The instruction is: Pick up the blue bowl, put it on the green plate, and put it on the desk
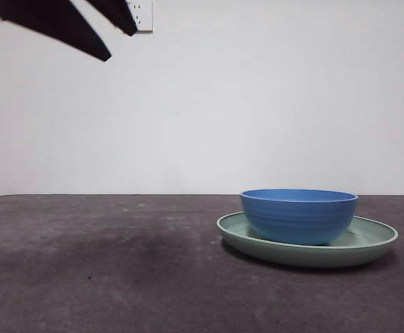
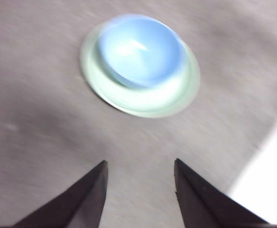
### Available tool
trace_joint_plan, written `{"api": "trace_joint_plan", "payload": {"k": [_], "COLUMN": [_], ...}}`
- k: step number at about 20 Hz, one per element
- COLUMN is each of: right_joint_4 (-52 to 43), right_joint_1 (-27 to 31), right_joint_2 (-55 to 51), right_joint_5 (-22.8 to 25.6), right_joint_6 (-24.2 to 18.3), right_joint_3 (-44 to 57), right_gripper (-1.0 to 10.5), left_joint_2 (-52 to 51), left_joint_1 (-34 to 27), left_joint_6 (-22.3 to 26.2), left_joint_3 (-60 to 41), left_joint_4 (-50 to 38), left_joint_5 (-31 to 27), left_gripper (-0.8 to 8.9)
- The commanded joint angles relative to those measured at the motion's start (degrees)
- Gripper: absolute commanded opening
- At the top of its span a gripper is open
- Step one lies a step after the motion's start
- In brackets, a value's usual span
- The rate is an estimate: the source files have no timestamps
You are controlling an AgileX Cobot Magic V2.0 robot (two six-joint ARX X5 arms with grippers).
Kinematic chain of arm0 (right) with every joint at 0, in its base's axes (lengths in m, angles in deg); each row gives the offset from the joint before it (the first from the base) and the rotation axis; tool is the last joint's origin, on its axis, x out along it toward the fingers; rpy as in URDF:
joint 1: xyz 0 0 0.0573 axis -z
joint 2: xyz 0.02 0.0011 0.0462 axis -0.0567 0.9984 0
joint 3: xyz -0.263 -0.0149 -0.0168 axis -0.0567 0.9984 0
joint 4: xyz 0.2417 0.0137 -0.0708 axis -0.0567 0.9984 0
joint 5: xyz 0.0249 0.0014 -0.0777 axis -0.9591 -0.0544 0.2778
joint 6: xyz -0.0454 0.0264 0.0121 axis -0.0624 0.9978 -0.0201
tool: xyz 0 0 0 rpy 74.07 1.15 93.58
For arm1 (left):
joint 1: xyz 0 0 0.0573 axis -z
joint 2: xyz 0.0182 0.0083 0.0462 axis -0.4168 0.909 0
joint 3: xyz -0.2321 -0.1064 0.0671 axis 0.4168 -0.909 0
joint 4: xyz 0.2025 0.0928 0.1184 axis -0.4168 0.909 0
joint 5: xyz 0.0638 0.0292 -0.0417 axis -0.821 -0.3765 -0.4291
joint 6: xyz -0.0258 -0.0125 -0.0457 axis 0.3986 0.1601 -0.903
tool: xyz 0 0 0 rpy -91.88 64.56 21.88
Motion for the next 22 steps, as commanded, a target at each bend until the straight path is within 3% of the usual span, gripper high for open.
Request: {"api": "trace_joint_plan", "payload": {"k": [1,3,13,19,22], "right_joint_4": [-0.17,-0.17,-0.22,-2.45,-5.05], "right_joint_1": [-0.17,-0.17,-0.17,-0.09,0.04], "right_joint_2": [0.24,0.24,0.24,0.81,2.69], "right_joint_5": [0.04,0.04,1.16,15.12,18.49], "right_joint_6": [0.39,0.39,0.44,5.01,7.10], "right_joint_3": [-1.07,-1.07,-1.07,-1.05,-1.05], "right_gripper": [3.6,3.6,3.5,3.5,3.5], "left_joint_2": [-2.99,-5.33,-5.92,-5.92,-5.92], "left_joint_1": [0.44,0.44,0.52,0.52,0.52], "left_joint_6": [0.66,0.66,0.48,0.48,0.48], "left_joint_3": [-3.48,-5.68,-5.99,-5.99,-5.99], "left_joint_4": [-2.14,-3.69,-3.76,-3.78,-3.78], "left_joint_5": [5.66,8.11,8.09,8.07,8.07], "left_gripper": [2.26,2.26,2.25,2.25,2.25]}}
